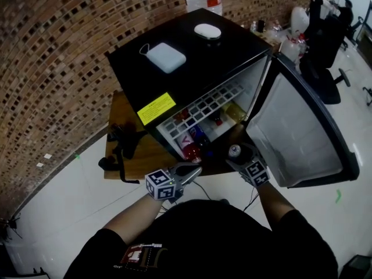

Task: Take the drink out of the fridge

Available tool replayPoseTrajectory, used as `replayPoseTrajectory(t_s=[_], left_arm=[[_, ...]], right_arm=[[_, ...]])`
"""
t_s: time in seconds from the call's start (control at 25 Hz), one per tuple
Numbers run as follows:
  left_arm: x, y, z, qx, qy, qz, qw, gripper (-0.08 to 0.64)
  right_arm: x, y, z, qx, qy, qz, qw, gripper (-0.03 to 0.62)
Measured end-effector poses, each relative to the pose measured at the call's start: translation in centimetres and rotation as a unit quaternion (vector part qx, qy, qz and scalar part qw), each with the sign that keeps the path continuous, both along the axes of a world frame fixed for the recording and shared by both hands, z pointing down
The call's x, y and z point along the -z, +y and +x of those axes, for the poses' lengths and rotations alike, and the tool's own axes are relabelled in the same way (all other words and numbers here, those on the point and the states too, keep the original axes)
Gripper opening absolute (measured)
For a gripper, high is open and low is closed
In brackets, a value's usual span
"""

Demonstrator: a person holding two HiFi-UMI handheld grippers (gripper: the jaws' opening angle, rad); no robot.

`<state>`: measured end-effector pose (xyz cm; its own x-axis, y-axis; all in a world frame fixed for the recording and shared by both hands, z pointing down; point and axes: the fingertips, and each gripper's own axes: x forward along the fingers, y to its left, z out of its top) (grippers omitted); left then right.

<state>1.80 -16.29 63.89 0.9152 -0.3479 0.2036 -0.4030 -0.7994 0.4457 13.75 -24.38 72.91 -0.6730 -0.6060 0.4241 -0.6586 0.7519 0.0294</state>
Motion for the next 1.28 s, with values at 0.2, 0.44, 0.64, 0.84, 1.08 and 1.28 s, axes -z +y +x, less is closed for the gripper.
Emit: replayPoseTrajectory(t_s=[0.2, 0.44, 0.64, 0.84, 1.08, 1.28], left_arm=[[2.3, 0.9, -4.4, 0.055, 0.017, 0.027, 0.998, -0.008], [4.9, 0.9, -12.9, 0.173, 0.06, 0.048, 0.982, -0.008], [6.8, 1.7, -17.4, 0.216, 0.065, 0.062, 0.9722, -0.008], [6.8, 3.4, -18.6, 0.223, 0.059, 0.061, 0.9711, -0.008], [6.6, 4.2, -19.0, 0.22, 0.048, 0.07, 0.9718, -0.008], [6.8, 4.0, -19.1, 0.221, 0.049, 0.075, 0.9712, -0.008]], right_arm=[[5.6, 3.1, 1.9, 0.009, -0.035, 0.008, 0.999, 0.383], [10.6, 6.2, 0.7, 0.034, -0.159, -0.044, 0.986, 0.085], [13.7, 6.9, -2.3, 0.072, -0.204, -0.066, 0.974, -0.013], [15.3, 5.5, -3.1, 0.059, -0.223, -0.058, 0.971, -0.012], [15.2, 5.1, -3.9, 0.077, -0.2, -0.048, 0.976, -0.013], [14.9, 5.3, -4.7, 0.089, -0.187, -0.05, 0.977, -0.012]])
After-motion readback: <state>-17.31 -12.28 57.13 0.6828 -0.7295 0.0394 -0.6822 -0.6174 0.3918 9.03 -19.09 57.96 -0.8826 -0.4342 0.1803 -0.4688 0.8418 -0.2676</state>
